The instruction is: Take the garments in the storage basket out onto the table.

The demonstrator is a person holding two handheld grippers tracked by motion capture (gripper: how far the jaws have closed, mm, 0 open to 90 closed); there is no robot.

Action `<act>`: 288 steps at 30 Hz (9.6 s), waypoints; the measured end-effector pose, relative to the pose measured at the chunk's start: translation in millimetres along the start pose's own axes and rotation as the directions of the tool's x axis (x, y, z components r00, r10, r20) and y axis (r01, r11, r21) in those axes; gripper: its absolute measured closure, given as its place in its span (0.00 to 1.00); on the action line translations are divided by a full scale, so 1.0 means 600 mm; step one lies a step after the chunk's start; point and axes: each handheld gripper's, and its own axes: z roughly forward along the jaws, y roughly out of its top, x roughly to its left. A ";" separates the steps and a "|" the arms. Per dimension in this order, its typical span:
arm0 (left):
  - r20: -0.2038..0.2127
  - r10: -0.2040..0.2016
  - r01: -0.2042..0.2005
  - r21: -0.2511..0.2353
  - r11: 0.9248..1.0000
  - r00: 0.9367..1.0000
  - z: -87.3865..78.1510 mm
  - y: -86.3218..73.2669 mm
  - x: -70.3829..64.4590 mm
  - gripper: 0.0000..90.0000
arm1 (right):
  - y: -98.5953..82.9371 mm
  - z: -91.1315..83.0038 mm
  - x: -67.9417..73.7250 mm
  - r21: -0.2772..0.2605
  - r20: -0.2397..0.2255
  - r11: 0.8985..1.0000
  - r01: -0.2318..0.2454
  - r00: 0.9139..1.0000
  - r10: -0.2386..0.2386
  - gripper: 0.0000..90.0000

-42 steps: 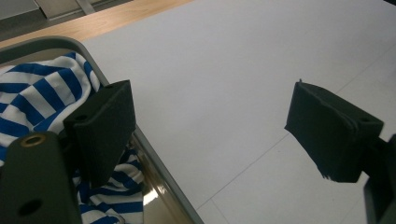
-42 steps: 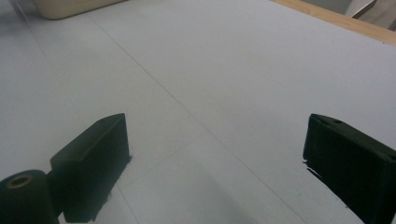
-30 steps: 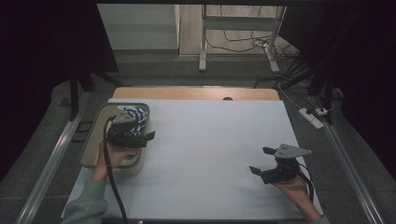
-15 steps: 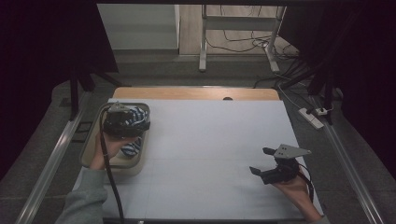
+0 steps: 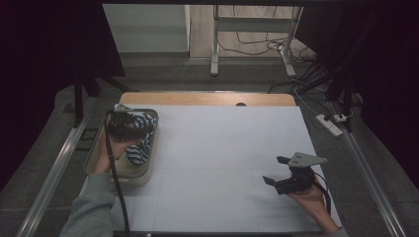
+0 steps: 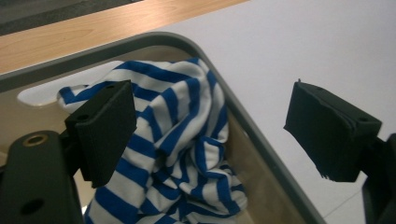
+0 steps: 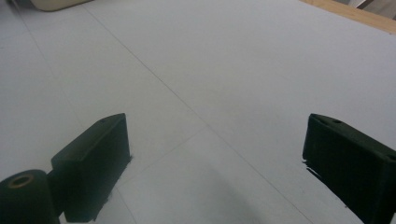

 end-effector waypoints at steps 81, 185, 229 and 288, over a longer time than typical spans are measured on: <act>0.007 -0.099 0.099 0.002 0.995 0.995 -0.024 -0.028 0.052 0.85 | -0.003 0.006 0.000 0.042 -0.001 0.999 0.016 1.000 -0.016 0.08; 0.242 -0.018 0.146 -0.520 0.842 0.970 -0.202 0.002 -0.011 0.86 | -0.004 0.005 -0.001 0.029 0.011 0.999 0.019 1.000 -0.019 0.08; 0.446 0.126 0.118 -0.479 0.870 0.886 -0.145 0.046 -0.123 0.86 | -0.004 0.006 -0.001 0.028 0.009 0.999 0.021 1.000 -0.022 0.08; 0.526 0.162 0.005 -0.301 0.953 0.835 0.015 0.077 -0.289 0.85 | -0.005 0.007 -0.002 0.032 0.010 0.999 0.024 1.000 -0.025 0.08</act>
